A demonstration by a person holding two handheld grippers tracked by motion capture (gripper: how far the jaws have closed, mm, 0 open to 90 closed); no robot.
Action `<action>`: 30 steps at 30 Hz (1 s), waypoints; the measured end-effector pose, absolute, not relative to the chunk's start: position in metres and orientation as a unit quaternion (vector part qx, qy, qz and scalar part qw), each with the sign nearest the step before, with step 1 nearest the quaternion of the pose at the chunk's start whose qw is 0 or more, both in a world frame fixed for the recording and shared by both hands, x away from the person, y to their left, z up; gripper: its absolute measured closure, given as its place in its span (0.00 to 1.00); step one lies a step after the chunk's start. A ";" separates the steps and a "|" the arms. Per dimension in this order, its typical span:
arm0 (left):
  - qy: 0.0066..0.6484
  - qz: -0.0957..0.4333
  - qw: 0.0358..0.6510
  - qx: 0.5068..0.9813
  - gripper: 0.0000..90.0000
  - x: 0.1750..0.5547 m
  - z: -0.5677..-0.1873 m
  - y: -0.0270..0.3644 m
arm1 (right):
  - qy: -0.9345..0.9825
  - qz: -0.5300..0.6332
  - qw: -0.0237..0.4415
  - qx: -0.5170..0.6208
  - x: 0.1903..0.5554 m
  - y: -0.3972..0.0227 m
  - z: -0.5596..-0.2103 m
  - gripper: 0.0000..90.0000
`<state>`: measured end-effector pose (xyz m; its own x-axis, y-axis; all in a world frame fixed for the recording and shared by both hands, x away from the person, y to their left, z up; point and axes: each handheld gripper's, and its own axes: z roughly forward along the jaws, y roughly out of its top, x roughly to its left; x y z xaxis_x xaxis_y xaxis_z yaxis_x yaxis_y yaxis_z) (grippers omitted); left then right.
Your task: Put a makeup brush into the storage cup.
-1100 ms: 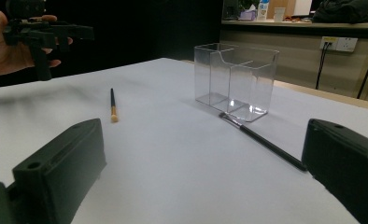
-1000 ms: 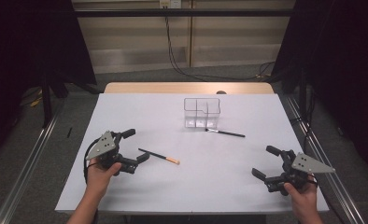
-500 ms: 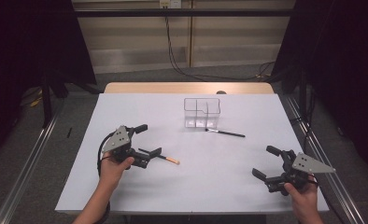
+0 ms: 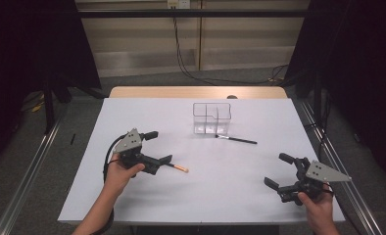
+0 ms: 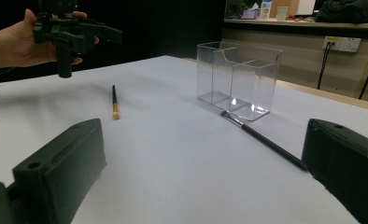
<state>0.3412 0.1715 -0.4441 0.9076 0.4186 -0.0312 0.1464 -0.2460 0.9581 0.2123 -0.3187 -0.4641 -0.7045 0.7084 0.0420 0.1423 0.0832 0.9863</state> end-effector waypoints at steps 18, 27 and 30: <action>0.180 0.057 0.440 0.878 0.00 0.358 -0.436 0.151 | 0.700 0.604 0.228 0.304 0.213 -0.319 -0.465 0.00; 0.169 0.041 0.355 0.918 0.00 0.366 -0.433 0.144 | 0.701 0.604 0.226 0.303 0.213 -0.319 -0.465 0.00; 0.174 0.032 0.330 0.927 0.00 0.368 -0.432 0.141 | 0.701 0.604 0.226 0.303 0.213 -0.319 -0.465 0.00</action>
